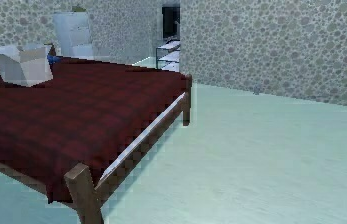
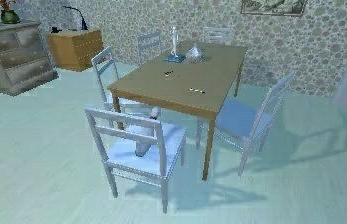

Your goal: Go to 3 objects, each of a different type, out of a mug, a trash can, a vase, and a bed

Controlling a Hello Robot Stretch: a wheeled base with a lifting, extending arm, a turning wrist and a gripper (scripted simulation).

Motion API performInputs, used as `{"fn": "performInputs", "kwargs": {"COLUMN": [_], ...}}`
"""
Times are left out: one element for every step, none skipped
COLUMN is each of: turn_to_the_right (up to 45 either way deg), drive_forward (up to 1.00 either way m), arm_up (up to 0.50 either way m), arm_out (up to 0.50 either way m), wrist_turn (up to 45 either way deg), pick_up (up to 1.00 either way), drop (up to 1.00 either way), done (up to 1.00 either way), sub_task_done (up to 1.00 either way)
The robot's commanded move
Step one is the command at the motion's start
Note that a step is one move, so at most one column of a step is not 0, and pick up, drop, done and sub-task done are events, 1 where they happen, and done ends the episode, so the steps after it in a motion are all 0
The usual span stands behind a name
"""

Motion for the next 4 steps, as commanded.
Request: {"fn": "performInputs", "kwargs": {"turn_to_the_right": [21.0, 0.0, 18.0, 0.0], "drive_forward": [0.0, 1.0, 0.0, 0.05], "arm_up": [0.0, 0.0, 0.0, 0.0], "arm_out": [0.0, 0.0, 0.0, 0.0], "wrist_turn": [0.0, 0.0, 0.0, 0.0], "pick_up": [0.0, 0.0, 0.0, 0.0], "drop": [0.0, 0.0, 0.0, 0.0], "done": [0.0, 0.0, 0.0, 0.0], "sub_task_done": [0.0, 0.0, 0.0, 0.0]}}
